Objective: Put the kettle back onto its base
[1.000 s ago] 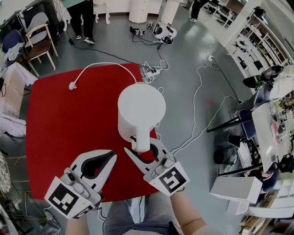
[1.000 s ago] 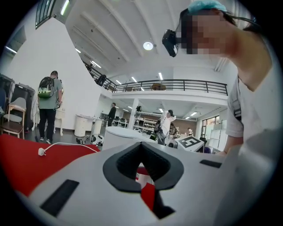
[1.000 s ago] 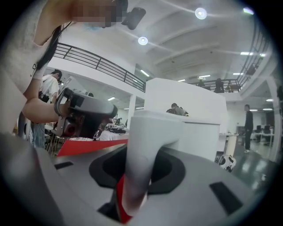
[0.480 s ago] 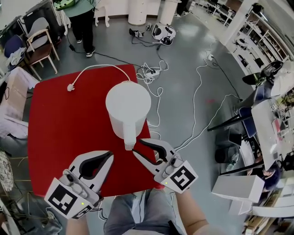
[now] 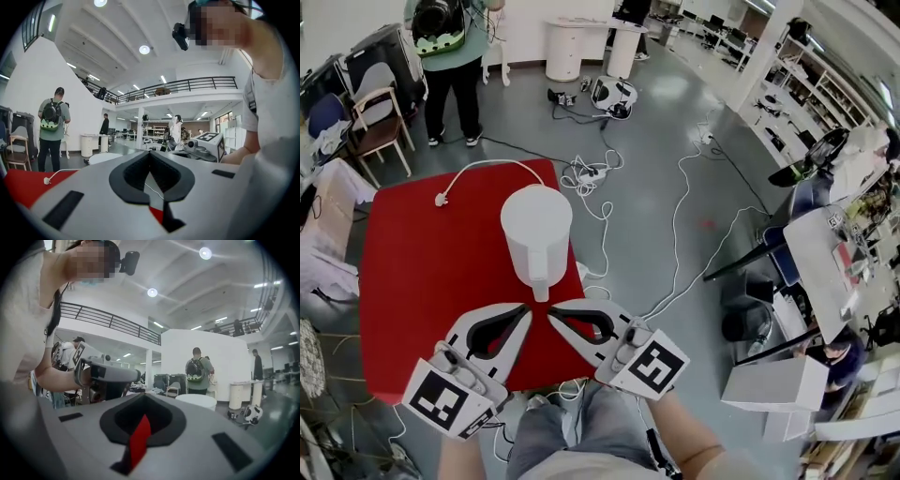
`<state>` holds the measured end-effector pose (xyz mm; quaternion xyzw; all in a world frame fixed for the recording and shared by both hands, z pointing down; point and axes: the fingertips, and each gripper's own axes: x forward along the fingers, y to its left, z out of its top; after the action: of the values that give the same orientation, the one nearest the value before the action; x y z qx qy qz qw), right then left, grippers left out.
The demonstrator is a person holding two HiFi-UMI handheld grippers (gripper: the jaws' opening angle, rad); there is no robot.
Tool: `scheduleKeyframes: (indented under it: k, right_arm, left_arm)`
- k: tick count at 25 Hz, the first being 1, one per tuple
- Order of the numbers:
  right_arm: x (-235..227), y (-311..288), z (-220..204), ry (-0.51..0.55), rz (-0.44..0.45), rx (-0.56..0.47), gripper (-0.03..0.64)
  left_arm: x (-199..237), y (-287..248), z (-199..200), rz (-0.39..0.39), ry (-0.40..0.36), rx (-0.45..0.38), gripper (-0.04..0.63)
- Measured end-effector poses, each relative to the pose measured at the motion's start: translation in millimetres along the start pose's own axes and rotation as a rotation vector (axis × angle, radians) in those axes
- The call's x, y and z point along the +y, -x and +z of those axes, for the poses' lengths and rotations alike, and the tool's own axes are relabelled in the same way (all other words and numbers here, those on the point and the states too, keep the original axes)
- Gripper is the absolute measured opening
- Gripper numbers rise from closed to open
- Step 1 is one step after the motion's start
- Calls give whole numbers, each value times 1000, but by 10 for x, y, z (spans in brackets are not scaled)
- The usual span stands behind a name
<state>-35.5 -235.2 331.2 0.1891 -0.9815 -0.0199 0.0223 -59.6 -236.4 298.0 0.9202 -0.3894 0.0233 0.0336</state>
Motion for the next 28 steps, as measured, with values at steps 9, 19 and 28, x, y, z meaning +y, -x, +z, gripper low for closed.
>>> scheduleKeyframes:
  k: [9,19,28]
  right_arm:
    - [386,8,560,6,-38,-89,8]
    - [631,18,741,-18,-63,-116,7]
    - [815,-27,758,-15,-50,-109,6]
  left_arm:
    - [-201,355,176,-21,-70,-17,8]
    - [-328,615,254,-31,-82,-29,8]
    - [-372,758,302,-35,-83,-50,8]
